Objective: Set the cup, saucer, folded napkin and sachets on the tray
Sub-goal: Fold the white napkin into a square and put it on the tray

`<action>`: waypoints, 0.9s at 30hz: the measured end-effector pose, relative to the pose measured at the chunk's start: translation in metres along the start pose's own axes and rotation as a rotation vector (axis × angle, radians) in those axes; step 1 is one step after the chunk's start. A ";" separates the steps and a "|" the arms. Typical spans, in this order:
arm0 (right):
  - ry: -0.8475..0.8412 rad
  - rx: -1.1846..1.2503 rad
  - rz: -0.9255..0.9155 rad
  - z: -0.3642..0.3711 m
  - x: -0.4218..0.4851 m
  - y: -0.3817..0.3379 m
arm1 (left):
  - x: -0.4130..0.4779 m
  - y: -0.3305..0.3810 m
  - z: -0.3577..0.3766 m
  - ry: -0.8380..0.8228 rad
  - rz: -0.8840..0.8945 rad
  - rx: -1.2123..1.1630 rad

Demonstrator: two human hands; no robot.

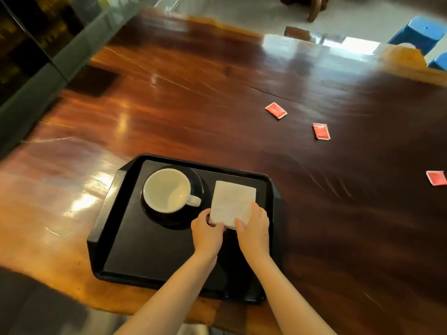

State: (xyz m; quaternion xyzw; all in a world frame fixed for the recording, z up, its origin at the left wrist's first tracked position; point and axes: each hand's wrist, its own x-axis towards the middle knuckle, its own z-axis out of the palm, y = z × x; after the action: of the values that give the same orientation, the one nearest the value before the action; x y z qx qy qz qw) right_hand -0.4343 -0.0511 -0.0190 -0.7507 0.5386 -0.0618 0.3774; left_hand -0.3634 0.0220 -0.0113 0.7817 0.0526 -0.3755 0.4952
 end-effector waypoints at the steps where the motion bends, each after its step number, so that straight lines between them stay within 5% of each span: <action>1: -0.009 -0.008 -0.004 0.000 -0.001 0.001 | 0.000 0.000 0.000 -0.001 0.016 0.030; 16: -0.158 -0.048 0.028 -0.018 0.001 -0.007 | -0.009 0.014 -0.004 -0.045 0.022 0.279; 22: -0.203 -0.005 0.008 -0.050 -0.001 -0.007 | -0.043 0.040 -0.001 -0.097 0.221 0.497; 27: -0.414 -0.030 -0.008 -0.124 0.028 0.003 | -0.046 0.094 0.031 -0.325 0.424 0.702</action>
State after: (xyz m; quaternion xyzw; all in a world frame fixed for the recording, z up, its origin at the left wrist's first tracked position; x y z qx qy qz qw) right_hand -0.4871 -0.1374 0.0577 -0.7550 0.4475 0.1005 0.4687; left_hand -0.3700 -0.0377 0.0801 0.8268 -0.3184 -0.3789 0.2675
